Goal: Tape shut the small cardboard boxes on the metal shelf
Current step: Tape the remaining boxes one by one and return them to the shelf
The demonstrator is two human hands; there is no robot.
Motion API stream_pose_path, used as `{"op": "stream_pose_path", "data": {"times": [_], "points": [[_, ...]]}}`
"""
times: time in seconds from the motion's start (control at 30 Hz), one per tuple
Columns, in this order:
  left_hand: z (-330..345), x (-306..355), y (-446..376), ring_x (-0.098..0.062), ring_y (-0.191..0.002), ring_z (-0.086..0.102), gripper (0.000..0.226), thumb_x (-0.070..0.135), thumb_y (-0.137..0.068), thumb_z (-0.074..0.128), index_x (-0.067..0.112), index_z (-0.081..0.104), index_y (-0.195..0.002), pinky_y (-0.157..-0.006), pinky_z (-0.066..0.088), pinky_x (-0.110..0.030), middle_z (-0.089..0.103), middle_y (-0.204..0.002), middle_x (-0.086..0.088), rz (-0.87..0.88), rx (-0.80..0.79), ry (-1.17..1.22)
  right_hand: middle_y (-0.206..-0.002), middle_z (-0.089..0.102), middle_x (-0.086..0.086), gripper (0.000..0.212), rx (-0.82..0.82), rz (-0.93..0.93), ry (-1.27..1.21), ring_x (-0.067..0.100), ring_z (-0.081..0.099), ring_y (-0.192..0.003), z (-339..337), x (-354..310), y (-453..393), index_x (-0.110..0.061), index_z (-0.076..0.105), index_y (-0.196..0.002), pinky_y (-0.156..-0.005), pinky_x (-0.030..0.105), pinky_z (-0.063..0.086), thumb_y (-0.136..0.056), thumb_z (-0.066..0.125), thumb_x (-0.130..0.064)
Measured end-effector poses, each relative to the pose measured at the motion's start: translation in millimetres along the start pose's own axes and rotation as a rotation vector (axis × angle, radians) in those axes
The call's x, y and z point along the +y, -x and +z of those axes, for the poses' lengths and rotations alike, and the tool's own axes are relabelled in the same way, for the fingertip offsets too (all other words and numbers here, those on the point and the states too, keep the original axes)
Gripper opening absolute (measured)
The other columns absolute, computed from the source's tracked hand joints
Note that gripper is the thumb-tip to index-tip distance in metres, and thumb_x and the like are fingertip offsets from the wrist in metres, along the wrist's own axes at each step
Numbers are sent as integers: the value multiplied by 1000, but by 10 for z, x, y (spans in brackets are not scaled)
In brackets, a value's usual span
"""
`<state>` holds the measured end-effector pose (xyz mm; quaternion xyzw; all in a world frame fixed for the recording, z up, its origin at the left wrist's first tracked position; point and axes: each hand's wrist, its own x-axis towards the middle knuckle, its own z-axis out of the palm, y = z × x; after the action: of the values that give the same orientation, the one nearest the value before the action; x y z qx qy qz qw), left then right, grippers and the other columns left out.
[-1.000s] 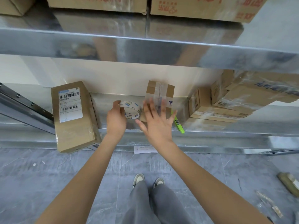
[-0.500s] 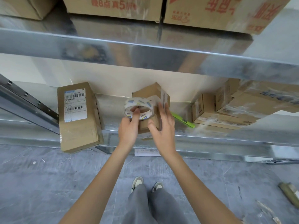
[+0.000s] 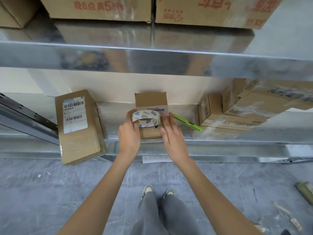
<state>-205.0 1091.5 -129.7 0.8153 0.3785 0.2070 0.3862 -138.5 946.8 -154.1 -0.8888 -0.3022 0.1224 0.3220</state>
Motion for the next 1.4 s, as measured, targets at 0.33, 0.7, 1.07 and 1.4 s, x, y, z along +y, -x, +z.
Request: {"op": "stream_pose_path", "data": {"times": [0.33, 0.7, 1.07, 1.4], "points": [[-328, 237, -137, -34, -134, 38, 80, 9, -85, 69, 15, 24, -151, -105, 32, -32, 33, -148, -18, 49, -350, -102, -162, 9, -7, 56, -48, -63, 322, 18, 2, -150, -70, 22, -54, -23, 15, -154, -119, 51, 8, -103, 25, -44], [23, 1036, -743, -17, -57, 49, 40, 45, -90, 50, 18, 50, -60, -55, 37, -27, 51, -58, 2, 52, -995, -539, -141, 53, 4, 40, 8, -239, 590, 21, 35, -141, -233, -43, -95, -17, 61, -125, -114, 56, 23, -101, 32, -32], [-63, 865, -776, -13, -48, 32, 40, 50, -82, 51, 23, 39, -55, -57, 30, -29, 37, -49, 8, 25, -1033, -535, -163, 8, -7, 52, -116, -79, 531, 23, 6, -150, -164, -31, -48, -24, 15, -154, -117, 57, 3, -105, 14, -38], [-215, 885, -763, -17, -60, 36, 29, 49, -80, 50, 25, 48, -63, -67, 33, -31, 42, -64, 2, -101, -1101, -498, -162, 9, -8, 53, -122, -86, 536, 21, 12, -149, -175, -39, -57, -26, 7, -155, -116, 55, 6, -104, 13, -38]]}}
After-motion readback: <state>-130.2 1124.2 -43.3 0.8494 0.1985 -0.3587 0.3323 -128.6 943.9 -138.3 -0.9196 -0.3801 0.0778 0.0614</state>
